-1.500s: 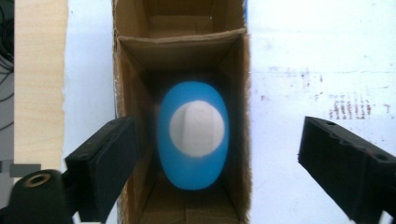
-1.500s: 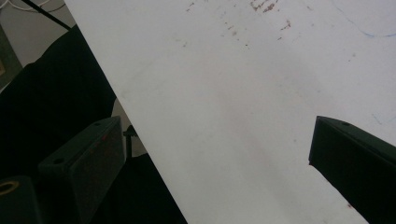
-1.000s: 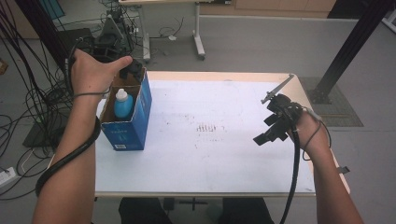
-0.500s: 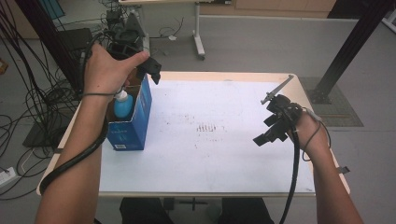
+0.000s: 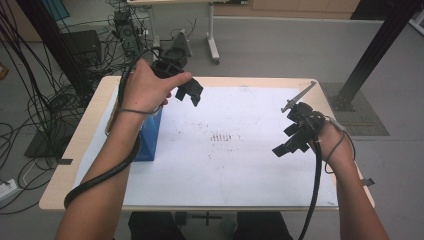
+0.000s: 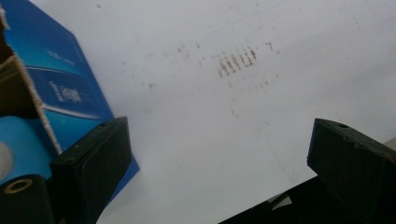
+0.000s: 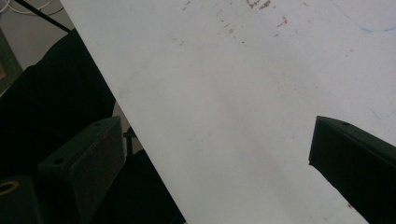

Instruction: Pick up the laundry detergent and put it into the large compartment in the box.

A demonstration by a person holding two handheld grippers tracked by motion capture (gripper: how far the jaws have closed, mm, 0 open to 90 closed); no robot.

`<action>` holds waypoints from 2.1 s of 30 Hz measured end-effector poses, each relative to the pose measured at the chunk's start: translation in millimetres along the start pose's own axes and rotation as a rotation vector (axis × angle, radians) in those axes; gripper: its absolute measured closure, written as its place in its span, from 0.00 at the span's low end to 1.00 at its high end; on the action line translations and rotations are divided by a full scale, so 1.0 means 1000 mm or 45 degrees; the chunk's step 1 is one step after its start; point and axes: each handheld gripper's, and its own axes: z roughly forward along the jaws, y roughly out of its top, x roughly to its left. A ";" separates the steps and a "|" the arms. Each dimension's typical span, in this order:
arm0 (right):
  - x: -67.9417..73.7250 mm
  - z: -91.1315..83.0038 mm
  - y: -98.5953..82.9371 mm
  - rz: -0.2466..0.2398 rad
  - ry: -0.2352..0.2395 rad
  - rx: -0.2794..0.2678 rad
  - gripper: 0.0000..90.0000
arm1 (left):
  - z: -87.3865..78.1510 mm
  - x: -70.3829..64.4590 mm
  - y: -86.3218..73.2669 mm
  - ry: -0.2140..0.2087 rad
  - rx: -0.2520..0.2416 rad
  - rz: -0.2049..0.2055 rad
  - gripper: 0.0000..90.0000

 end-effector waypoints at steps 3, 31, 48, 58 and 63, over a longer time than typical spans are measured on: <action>0.000 0.001 0.000 0.003 0.000 0.001 0.04 | 0.009 -0.006 0.001 -0.015 0.014 0.016 0.08; -0.002 0.003 0.000 0.008 0.000 0.012 0.04 | 0.102 -0.022 -0.012 -0.085 0.155 0.052 0.09; -0.004 0.002 -0.001 0.012 -0.010 0.012 0.04 | 0.153 -0.029 -0.027 -0.147 0.223 0.028 0.09; -0.004 0.003 -0.001 0.017 -0.007 0.011 0.04 | 0.156 -0.030 -0.029 -0.169 0.220 0.022 0.09; -0.004 0.004 0.000 0.013 -0.008 0.012 0.04 | 0.159 -0.030 -0.030 -0.181 0.226 0.019 0.09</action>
